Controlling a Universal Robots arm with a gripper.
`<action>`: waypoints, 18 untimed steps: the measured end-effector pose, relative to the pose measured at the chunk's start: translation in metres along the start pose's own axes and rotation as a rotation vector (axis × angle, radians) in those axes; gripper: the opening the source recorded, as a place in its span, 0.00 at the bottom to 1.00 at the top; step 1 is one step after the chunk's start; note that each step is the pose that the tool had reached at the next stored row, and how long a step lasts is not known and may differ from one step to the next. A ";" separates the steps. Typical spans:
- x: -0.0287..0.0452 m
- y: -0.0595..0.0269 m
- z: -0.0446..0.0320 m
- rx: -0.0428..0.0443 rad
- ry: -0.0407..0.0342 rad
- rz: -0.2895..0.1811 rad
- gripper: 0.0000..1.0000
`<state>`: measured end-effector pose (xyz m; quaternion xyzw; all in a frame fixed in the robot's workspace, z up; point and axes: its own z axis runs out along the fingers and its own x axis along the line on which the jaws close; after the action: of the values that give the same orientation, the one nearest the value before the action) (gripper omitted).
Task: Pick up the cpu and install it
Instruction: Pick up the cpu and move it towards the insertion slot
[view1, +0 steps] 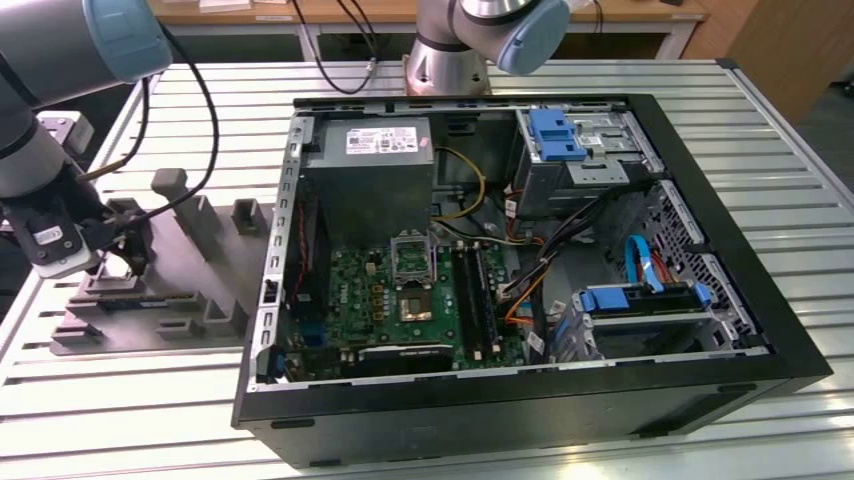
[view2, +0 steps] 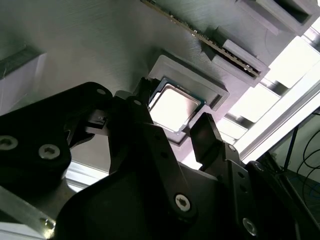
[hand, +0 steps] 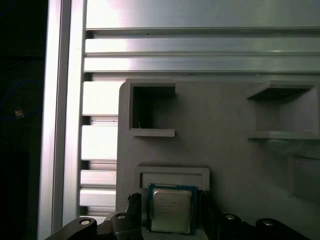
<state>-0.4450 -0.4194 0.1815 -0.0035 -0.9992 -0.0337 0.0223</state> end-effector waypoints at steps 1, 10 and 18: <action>0.0003 0.0000 0.0000 0.0000 -0.0001 0.000 0.59; 0.0018 0.0000 0.0001 0.0000 0.0000 0.000 0.57; 0.0012 0.0000 -0.0001 0.0000 0.0000 0.001 0.50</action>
<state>-0.4462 -0.4193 0.1817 -0.0040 -0.9992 -0.0337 0.0224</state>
